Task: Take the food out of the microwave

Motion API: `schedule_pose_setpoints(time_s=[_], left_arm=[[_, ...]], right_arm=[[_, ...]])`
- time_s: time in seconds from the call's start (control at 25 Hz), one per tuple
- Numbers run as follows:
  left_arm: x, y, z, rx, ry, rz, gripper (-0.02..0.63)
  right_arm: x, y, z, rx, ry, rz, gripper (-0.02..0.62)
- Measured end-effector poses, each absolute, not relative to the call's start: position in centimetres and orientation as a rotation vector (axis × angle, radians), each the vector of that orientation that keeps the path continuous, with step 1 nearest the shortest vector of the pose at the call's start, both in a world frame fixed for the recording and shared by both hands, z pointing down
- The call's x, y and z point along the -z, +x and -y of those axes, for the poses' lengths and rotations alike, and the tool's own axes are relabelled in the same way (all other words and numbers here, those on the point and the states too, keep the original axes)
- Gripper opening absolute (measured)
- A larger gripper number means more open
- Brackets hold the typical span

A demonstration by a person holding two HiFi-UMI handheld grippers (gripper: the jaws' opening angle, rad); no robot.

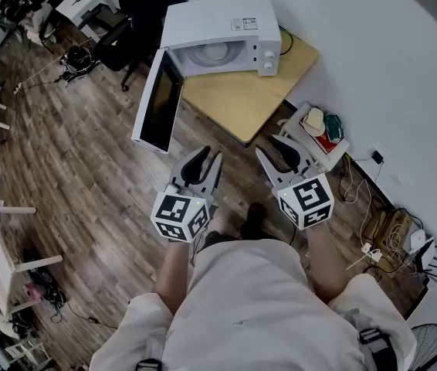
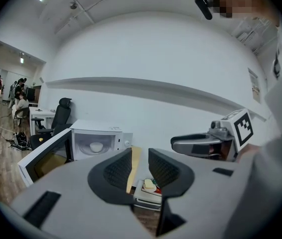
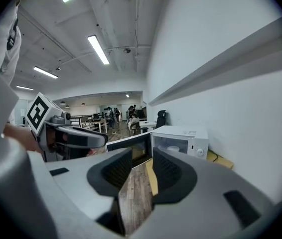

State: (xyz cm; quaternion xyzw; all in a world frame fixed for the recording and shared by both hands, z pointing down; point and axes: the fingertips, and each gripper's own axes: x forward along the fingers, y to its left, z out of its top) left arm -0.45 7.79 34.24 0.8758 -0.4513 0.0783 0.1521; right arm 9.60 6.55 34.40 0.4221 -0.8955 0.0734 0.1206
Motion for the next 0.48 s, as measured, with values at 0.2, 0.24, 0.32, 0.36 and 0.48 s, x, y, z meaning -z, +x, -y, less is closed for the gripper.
schedule_pose_setpoints(time_s=[0.2, 0.24, 0.32, 0.36, 0.48], left_arm=[[-34.7, 0.2, -7.0, -0.224, 2.481, 1.344, 0.094], [-34.8, 0.2, -6.9, -0.226, 2.473, 1.353, 0.094], [-35.0, 0.0, -6.5, -0.231, 2.455, 1.367, 0.094], [-35.2, -0.1, -6.3, -0.234, 2.447, 1.371, 0.094], [-35.6, 0.1, -5.8, -0.245, 2.431, 1.371, 0.094]], right_arm=[[-35.2, 10.4, -5.6, -0.208, 1.181, 2.617, 0.123], [-35.3, 10.4, -5.4, -0.204, 1.169, 2.618, 0.123], [-35.4, 10.2, -4.9, -0.194, 1.145, 2.619, 0.121], [-35.5, 10.1, -4.7, -0.190, 1.135, 2.621, 0.121], [-35.7, 10.0, -4.1, -0.198, 1.115, 2.633, 0.121]])
